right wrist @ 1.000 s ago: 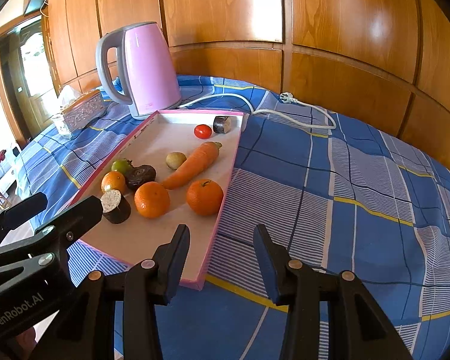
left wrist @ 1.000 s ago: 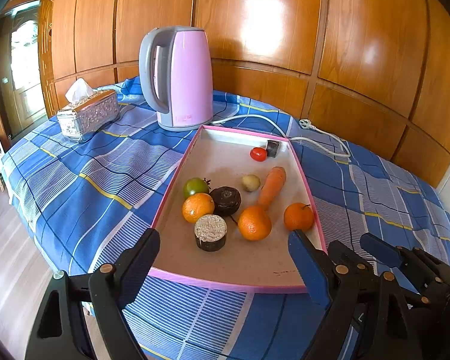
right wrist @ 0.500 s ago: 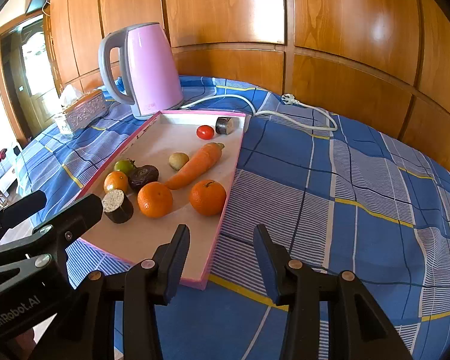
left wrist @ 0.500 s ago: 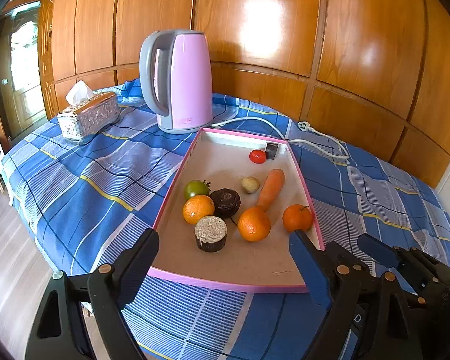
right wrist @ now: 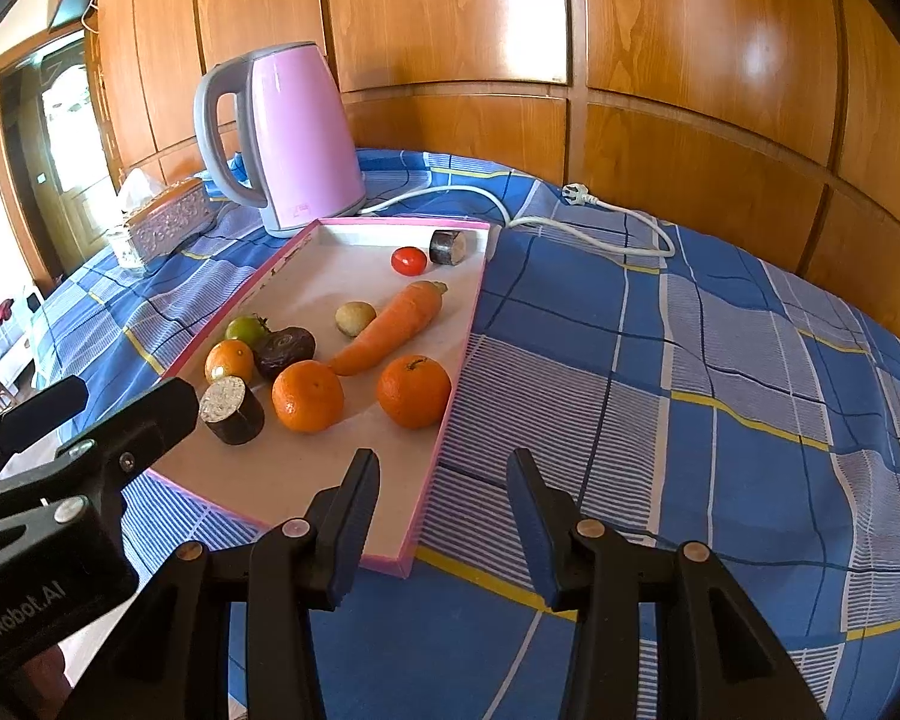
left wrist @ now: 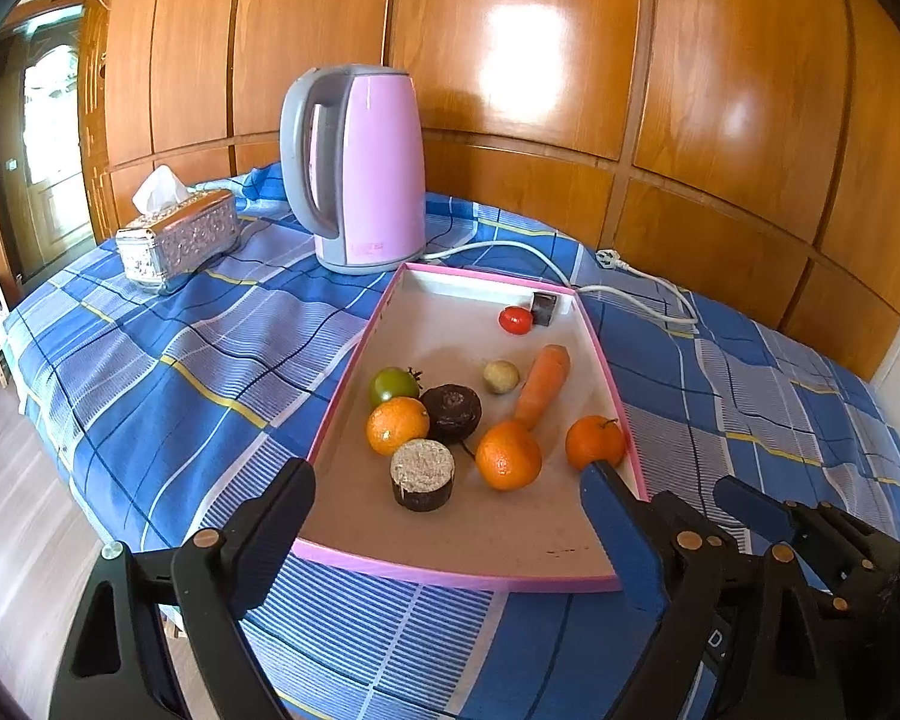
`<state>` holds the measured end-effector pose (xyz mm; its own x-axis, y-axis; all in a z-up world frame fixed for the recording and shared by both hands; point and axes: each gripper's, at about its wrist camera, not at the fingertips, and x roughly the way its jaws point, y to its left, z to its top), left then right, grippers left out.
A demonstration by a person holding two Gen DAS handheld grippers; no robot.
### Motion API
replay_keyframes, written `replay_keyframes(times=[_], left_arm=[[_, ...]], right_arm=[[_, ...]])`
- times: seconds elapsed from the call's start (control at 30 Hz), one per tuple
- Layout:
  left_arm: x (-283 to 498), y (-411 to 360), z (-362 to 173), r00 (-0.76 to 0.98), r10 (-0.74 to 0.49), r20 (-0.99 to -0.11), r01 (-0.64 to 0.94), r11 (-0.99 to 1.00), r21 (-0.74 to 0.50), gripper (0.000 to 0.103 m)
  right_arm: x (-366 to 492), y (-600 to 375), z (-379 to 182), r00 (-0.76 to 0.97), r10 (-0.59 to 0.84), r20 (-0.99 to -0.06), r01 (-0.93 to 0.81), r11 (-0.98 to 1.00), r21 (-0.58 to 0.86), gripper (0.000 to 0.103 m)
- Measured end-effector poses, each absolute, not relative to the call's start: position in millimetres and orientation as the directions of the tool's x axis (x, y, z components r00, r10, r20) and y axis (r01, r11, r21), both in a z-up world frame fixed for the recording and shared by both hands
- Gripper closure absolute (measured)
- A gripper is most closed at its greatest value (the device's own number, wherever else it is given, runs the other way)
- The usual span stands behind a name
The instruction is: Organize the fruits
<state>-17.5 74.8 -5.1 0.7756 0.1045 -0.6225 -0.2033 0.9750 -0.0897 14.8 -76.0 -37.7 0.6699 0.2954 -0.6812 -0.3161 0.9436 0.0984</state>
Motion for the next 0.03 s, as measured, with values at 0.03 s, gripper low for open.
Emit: replay_keyframes(times=[0.03], left_arm=[[-17.1,75.0,-5.3,0.775,0.1,-0.624,-0.199,0.976,-0.092,0.013]], right_arm=[[15.6,-77.9,-38.1,0.67,0.296,-0.681,-0.315,0.944,0.101,0.058]])
